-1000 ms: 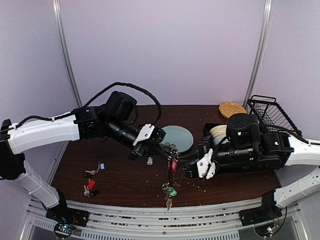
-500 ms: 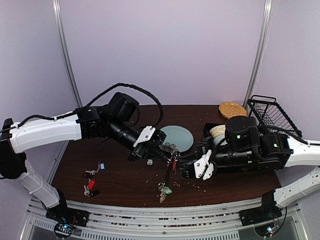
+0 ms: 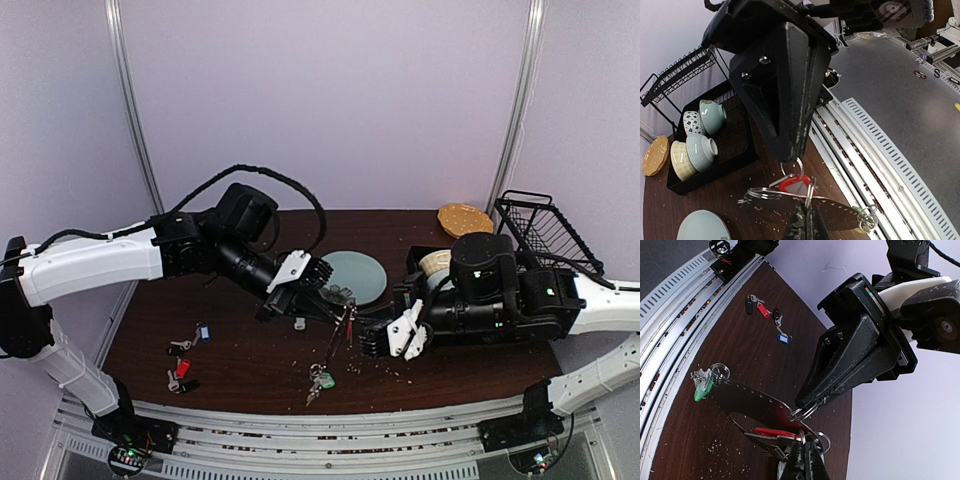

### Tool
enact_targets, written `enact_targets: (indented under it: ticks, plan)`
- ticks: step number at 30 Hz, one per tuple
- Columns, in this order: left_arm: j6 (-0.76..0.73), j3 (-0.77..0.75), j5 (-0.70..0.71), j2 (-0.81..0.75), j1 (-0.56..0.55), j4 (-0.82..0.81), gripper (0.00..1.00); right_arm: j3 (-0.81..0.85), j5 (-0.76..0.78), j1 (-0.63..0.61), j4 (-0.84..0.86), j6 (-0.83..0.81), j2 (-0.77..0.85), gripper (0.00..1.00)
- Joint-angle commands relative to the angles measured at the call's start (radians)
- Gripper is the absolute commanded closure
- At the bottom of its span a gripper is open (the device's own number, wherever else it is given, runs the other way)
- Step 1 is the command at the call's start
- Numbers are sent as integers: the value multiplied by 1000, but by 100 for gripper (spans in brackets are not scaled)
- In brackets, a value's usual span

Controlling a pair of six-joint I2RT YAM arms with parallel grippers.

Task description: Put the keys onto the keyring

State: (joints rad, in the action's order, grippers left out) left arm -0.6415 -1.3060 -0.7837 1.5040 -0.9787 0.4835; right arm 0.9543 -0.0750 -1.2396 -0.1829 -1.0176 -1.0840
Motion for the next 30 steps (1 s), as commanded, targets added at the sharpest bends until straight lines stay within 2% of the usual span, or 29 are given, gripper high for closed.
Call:
enact_targets:
  ticks: [1, 21, 30]
  plan:
    - [21, -31, -35, -4, 0, -47, 100, -19, -20, -10, 23, 0, -1, 100]
    - [59, -35, -40, 10, 0, -60, 100, -27, -33, -18, 76, 6, -3, 100]
    - [62, -38, -43, 13, 0, -59, 100, -29, 8, -18, 132, 32, -17, 100]
